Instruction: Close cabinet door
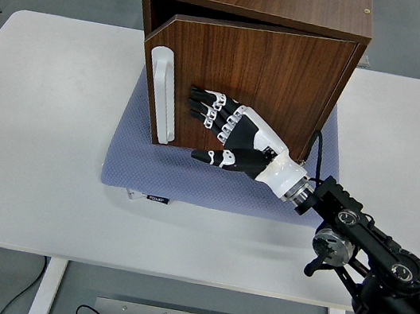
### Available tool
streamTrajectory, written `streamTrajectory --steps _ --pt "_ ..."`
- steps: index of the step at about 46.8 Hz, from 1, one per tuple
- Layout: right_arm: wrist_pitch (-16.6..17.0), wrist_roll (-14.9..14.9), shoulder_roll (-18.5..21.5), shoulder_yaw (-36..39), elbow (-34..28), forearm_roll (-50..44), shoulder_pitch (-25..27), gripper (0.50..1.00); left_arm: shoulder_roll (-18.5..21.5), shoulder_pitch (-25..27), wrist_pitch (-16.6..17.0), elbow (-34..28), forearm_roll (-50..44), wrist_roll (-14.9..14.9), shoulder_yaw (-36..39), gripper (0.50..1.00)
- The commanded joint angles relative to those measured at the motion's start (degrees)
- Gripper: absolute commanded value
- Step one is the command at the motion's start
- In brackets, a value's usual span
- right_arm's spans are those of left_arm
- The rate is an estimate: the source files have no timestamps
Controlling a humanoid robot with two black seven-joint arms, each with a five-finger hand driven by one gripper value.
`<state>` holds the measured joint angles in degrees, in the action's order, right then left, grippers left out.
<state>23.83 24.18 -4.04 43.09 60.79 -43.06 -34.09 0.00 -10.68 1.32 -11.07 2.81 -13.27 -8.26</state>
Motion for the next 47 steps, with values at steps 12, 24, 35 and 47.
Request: streamTrajectory --steps 12,24,35,47 --pt "-4.31 -1.76 1.66 -0.02 -1.02 2.89 -1.77 1.0 0.0 -0.04 0.0 0.0 0.0 0.0 0.0 1.0" --pt "-6.87 -2.29 3.86 -0.02 -3.04 3.77 -3.09 1.0 0.0 0.05 0.0 0.0 0.0 0.0 0.0 1.0" --pt "-9.41 -2.38 4.04 -0.02 -4.71 4.3 -3.79 1.0 0.0 -0.04 0.0 0.0 0.0 0.0 0.0 1.0" --pt "-11.17 -2.38 4.04 -0.02 -6.38 6.15 -5.02 1.0 0.0 0.05 0.0 0.0 -0.09 0.0 0.0 1.0"
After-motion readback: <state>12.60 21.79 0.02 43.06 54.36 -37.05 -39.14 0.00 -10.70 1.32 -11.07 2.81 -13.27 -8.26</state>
